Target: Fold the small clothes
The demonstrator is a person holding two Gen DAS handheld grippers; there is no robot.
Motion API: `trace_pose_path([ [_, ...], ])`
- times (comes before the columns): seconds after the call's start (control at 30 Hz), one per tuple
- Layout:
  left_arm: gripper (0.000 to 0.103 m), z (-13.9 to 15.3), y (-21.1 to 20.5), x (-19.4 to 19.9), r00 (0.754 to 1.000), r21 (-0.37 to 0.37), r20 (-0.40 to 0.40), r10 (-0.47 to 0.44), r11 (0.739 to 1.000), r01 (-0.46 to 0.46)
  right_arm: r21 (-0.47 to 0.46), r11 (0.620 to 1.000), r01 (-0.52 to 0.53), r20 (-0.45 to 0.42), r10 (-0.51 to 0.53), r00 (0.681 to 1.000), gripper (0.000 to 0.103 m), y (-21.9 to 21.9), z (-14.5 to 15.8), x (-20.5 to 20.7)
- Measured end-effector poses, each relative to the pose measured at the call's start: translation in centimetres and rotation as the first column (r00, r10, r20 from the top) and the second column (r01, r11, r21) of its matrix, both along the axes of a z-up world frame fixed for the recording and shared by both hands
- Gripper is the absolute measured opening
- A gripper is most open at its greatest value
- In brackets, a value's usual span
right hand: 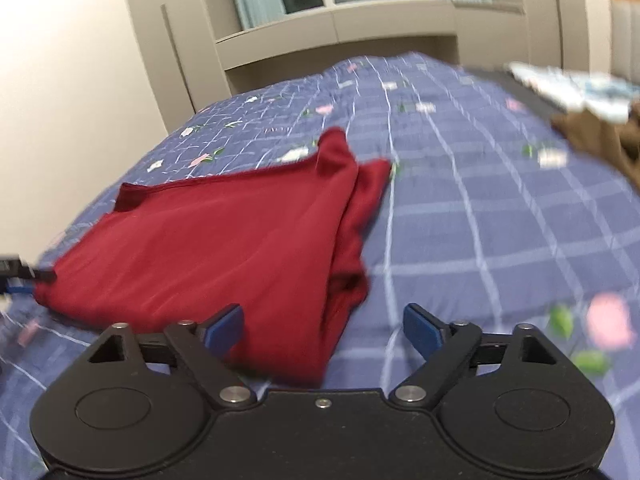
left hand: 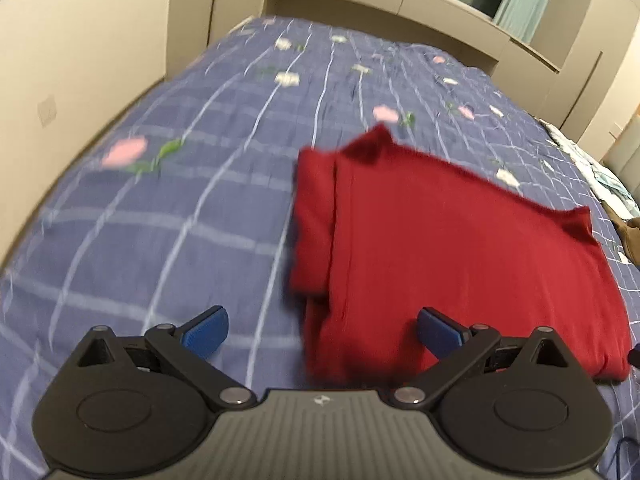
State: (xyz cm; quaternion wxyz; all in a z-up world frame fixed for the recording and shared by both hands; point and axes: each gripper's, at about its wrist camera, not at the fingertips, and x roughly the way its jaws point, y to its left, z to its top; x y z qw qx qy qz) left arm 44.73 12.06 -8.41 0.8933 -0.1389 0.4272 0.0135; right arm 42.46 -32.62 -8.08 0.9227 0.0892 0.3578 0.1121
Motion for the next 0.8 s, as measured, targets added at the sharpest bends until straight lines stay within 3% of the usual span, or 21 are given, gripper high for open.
trace_pose_path([
  [0.07, 0.102, -0.5, 0.1, -0.5, 1.0, -0.018, -0.002, 0.021, 1.0, -0.021, 0.05, 0.999, 0.022, -0.011, -0.022, 1.0, 0.079, 0.3, -0.2, -0.3],
  [0.17, 0.088, -0.5, 0.9, -0.3, 0.999, -0.079, -0.003, 0.053, 0.995, -0.053, 0.089, 0.995, 0.047, -0.037, -0.044, 0.998, 0.052, 0.5, -0.6, 0.1],
  [0.2, 0.079, -0.6, 1.1, -0.1, 0.998, -0.104, -0.014, 0.062, 0.993, -0.063, 0.095, 0.993, 0.065, -0.05, -0.06, 0.997, 0.04, 0.4, -0.7, 0.5],
  [0.27, 0.061, -0.9, 1.5, 0.4, 0.997, -0.157, -0.043, 0.065, 0.985, -0.071, 0.118, 0.989, 0.087, -0.079, -0.078, 0.994, 0.031, 0.2, -0.7, 1.2],
  [0.3, 0.048, -1.0, 1.5, 0.6, 0.997, -0.175, -0.052, 0.054, 0.983, -0.063, 0.115, 0.99, 0.087, -0.083, -0.077, 0.994, 0.023, 0.3, -0.6, 1.3],
  [0.4, 0.014, -0.8, 0.5, 0.8, 0.998, -0.149, -0.056, 0.012, 0.989, -0.021, 0.058, 0.997, 0.053, -0.072, -0.049, 0.996, 0.012, 0.8, 0.1, 1.2],
  [0.57, 0.008, 0.9, -0.6, 0.5, 0.999, -0.084, -0.037, 0.022, 0.996, -0.025, -0.017, 0.999, 0.028, -0.044, -0.029, 0.999, 0.009, 0.9, 1.7, 0.9],
  [0.8, 0.009, -1.2, 0.4, 0.6, 0.996, -0.126, -0.077, 0.051, 0.99, -0.06, -0.03, 0.999, 0.045, -0.088, -0.048, 0.995, 0.009, 0.3, -0.3, 1.2],
])
